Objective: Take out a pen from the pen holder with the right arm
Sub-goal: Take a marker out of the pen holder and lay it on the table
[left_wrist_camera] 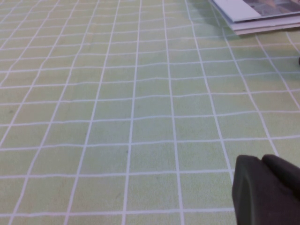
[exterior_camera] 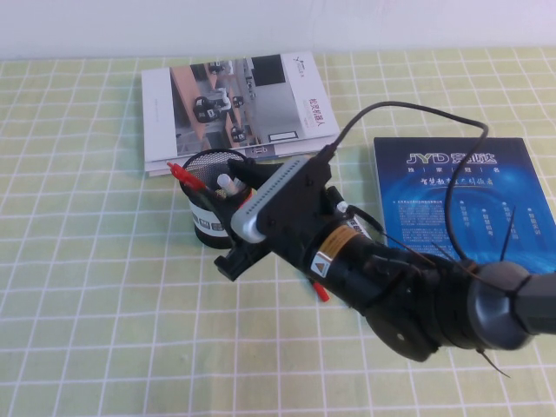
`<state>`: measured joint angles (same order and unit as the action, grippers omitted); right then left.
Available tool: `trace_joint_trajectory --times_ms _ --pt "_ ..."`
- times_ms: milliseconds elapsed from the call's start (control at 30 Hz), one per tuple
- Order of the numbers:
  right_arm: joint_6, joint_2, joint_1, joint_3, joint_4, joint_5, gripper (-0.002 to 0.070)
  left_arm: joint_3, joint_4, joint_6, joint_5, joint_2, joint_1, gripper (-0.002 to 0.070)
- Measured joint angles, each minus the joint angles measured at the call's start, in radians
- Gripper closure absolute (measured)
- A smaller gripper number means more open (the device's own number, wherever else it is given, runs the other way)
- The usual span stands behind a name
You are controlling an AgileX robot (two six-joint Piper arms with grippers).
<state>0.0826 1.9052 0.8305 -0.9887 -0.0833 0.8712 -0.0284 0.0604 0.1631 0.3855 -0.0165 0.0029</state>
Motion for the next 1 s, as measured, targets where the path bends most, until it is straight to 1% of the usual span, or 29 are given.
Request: trace_joint_trajectory --times_ms 167,433,833,1000 --pt "0.057 0.04 0.0 -0.051 0.006 -0.03 0.0349 0.0 0.0 0.0 0.0 0.0 0.0 0.068" --pt "0.089 0.088 0.0 -0.098 0.033 -0.05 0.0349 0.0 0.0 0.0 0.0 0.0 0.0 0.068" --pt "0.1 0.13 -0.002 -0.144 0.053 -0.079 0.0349 0.0 0.0 0.0 0.0 0.0 0.0 0.068" --pt "0.111 0.132 -0.01 -0.148 0.069 -0.083 0.0377 0.0 0.0 0.0 0.0 0.0 0.0 0.068"
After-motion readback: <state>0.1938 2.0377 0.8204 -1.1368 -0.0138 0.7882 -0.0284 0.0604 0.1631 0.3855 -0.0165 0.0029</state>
